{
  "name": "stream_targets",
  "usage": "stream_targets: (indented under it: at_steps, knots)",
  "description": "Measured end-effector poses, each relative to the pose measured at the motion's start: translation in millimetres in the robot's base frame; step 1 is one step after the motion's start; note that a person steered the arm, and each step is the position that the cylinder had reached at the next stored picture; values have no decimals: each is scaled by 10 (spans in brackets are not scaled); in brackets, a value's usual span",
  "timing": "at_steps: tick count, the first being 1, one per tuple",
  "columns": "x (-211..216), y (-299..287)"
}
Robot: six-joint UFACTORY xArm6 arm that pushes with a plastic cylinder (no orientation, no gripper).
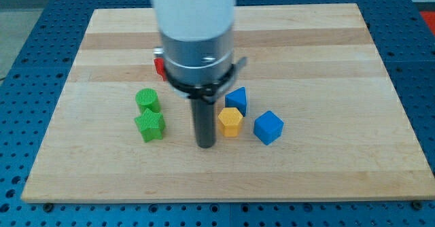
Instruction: Place the yellow hexagon close to the yellow heart
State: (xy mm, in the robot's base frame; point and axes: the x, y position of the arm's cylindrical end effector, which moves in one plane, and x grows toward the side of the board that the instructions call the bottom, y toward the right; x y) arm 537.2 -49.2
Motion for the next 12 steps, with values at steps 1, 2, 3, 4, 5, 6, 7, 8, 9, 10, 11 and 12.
stream_targets:
  at_steps: [1, 2, 3, 4, 5, 6, 7, 8, 9, 10, 11, 12]
  knots:
    - [45, 163]
    - [45, 716]
    - [45, 841]
    - [-4, 1024]
    - [-61, 1191]
    - [-240, 755]
    - [-192, 401]
    - [-186, 102]
    - [-186, -148]
    - [-146, -254]
    - [-92, -258]
    - [-118, -269]
